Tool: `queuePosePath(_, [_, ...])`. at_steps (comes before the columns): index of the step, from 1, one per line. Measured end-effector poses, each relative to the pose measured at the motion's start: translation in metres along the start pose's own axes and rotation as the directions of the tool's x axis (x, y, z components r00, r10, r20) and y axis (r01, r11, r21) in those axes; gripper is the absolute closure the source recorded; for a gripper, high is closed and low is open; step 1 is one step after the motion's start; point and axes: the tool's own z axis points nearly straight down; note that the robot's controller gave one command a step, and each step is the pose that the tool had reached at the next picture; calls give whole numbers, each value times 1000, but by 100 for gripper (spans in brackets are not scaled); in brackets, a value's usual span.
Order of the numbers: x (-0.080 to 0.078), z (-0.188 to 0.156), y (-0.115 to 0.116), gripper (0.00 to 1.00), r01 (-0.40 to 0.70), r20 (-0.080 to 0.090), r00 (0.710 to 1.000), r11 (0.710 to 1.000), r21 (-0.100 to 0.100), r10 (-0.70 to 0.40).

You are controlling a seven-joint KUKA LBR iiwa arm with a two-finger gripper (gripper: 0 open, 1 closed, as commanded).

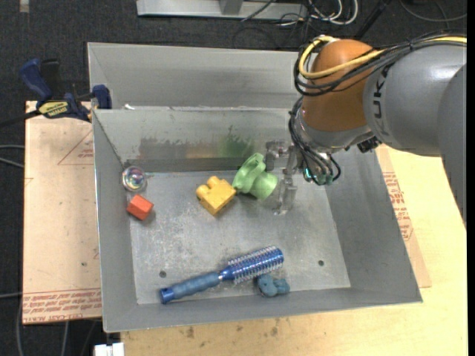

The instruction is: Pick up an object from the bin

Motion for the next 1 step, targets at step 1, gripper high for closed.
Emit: queuePosePath(1, [-19,70,32,0,-128,1,992,992,-1,128])
